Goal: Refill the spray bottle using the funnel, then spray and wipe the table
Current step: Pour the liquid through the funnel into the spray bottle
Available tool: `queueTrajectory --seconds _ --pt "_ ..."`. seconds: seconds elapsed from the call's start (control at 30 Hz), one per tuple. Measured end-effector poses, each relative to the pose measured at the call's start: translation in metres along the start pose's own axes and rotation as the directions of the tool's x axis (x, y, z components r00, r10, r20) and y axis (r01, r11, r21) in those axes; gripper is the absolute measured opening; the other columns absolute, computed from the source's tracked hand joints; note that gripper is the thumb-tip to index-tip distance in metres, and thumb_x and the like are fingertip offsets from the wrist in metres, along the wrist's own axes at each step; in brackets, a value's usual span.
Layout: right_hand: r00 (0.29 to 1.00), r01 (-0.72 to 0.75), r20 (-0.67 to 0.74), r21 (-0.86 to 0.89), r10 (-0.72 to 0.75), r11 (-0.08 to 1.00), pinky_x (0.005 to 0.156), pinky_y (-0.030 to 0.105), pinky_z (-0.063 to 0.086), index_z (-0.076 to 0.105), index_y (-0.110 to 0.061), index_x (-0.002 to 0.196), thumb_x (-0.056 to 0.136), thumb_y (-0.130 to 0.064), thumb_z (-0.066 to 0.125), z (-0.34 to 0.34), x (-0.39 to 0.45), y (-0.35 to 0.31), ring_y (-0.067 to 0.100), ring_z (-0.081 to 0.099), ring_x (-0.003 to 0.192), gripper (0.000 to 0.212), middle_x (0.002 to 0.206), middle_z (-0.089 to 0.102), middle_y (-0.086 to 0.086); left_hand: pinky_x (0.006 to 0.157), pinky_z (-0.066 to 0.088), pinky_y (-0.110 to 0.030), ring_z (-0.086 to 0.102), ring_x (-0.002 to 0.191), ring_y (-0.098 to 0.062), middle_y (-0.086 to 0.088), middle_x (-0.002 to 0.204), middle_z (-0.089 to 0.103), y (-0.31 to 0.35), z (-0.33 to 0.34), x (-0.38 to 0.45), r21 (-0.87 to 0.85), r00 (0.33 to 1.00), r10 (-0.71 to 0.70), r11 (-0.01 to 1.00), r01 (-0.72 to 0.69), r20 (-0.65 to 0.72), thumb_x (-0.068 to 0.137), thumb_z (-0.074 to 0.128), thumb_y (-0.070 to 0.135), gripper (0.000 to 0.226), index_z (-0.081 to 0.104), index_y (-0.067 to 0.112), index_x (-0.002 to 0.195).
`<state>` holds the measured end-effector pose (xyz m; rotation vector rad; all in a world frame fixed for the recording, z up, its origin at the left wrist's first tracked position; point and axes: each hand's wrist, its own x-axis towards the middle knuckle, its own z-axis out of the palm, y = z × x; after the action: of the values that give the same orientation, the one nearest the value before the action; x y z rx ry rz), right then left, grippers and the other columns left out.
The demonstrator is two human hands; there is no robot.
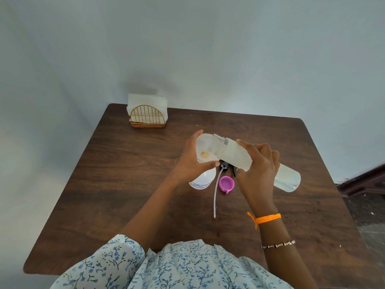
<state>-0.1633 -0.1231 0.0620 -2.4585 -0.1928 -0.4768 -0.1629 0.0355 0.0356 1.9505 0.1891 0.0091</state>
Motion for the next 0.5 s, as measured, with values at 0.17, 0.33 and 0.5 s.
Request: queueTrajectory --seconds 0.17,0.33,0.5 --pt "1.0 0.006 0.006 -0.005 -0.006 1.0 0.086 0.033 0.03 0.061 -0.021 0.119 0.058 0.009 0.076 -0.0001 -0.0012 -0.0019 0.027 0.042 0.104 0.07 0.105 0.056 0.008 0.106 0.033 -0.037 0.029 0.132 -0.015 0.003 0.149 0.023 -0.0021 0.0013 0.0009 0.01 1.0 0.003 1.0 -0.003 -0.002 0.072 0.078 0.025 0.094 0.015 0.031 0.142" --pt "1.0 0.005 0.017 -0.011 -0.005 1.0 0.088 0.035 0.032 0.06 -0.021 0.12 0.059 0.01 0.075 -0.0012 -0.0018 -0.0042 0.027 0.041 0.105 0.07 0.107 0.055 0.008 0.106 0.034 -0.039 0.031 0.131 -0.015 0.003 0.147 0.025 -0.004 0.0015 0.0025 0.012 1.0 0.002 1.0 -0.002 -0.002 0.072 0.078 0.026 0.094 0.016 0.031 0.142" --pt "1.0 -0.011 0.024 -0.021 0.012 1.0 0.092 0.042 0.036 0.059 -0.022 0.12 0.059 0.009 0.076 -0.0011 -0.002 -0.0068 0.028 0.041 0.107 0.07 0.108 0.054 0.009 0.107 0.034 -0.039 0.031 0.131 -0.015 0.002 0.147 0.026 -0.0039 0.002 0.0028 0.03 1.0 0.011 0.999 -0.011 -0.004 0.071 0.079 0.027 0.094 0.017 0.029 0.142"
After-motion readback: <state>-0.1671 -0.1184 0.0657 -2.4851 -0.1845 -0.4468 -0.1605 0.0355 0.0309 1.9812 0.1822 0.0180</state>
